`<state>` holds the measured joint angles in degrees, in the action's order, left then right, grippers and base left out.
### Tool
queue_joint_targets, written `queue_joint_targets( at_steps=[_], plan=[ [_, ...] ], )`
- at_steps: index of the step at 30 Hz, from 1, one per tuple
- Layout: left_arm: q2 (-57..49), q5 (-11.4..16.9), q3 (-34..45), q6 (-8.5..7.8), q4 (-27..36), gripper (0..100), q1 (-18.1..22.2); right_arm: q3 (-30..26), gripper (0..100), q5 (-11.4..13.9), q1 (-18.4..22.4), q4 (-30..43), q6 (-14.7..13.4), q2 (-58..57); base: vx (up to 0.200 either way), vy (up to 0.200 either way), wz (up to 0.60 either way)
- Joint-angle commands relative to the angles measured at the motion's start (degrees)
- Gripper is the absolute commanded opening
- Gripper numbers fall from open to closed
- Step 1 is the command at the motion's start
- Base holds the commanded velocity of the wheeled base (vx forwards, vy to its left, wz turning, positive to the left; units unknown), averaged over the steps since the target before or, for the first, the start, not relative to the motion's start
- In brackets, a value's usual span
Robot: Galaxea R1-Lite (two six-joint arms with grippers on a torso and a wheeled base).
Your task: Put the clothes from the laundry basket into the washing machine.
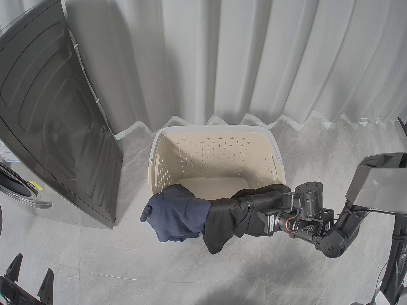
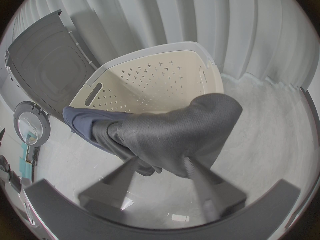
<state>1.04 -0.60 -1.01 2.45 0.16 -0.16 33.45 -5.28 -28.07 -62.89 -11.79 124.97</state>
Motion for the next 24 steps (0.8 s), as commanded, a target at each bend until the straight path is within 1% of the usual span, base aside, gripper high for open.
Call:
queue_joint_targets(
  at_steps=[1,6,13,20,21,24],
  plan=[
    [-0.7,0.0,0.7,0.01,0.0,100,0.0,0.2,0,0.4,0.0,-1.2,0.0,0.3,0.0,0.0,0.0],
    [-0.7,0.0,0.7,0.01,0.0,100,0.0,-0.5,0,0.7,-0.1,-2.9,0.1,0.5,0.0,0.0,0.0],
    [-0.7,0.0,0.7,0.01,0.0,100,0.0,-7.0,0,0.6,-2.3,-2.9,0.0,-7.0,0.0,0.0,0.0],
    [-0.7,0.0,0.8,0.01,0.0,100,0.0,-11.0,0,0.4,-2.6,-3.5,-0.1,-8.6,0.0,0.0,0.0],
    [-0.7,0.0,0.7,0.01,0.0,100,0.0,-11.0,100,0.3,-2.6,-3.8,-0.3,-8.3,0.0,0.0,0.0],
    [-0.7,0.0,0.7,0.01,0.0,100,0.0,-11.0,100,0.3,-2.3,-4.7,-0.3,-8.0,0.0,0.0,0.0]
  ],
)
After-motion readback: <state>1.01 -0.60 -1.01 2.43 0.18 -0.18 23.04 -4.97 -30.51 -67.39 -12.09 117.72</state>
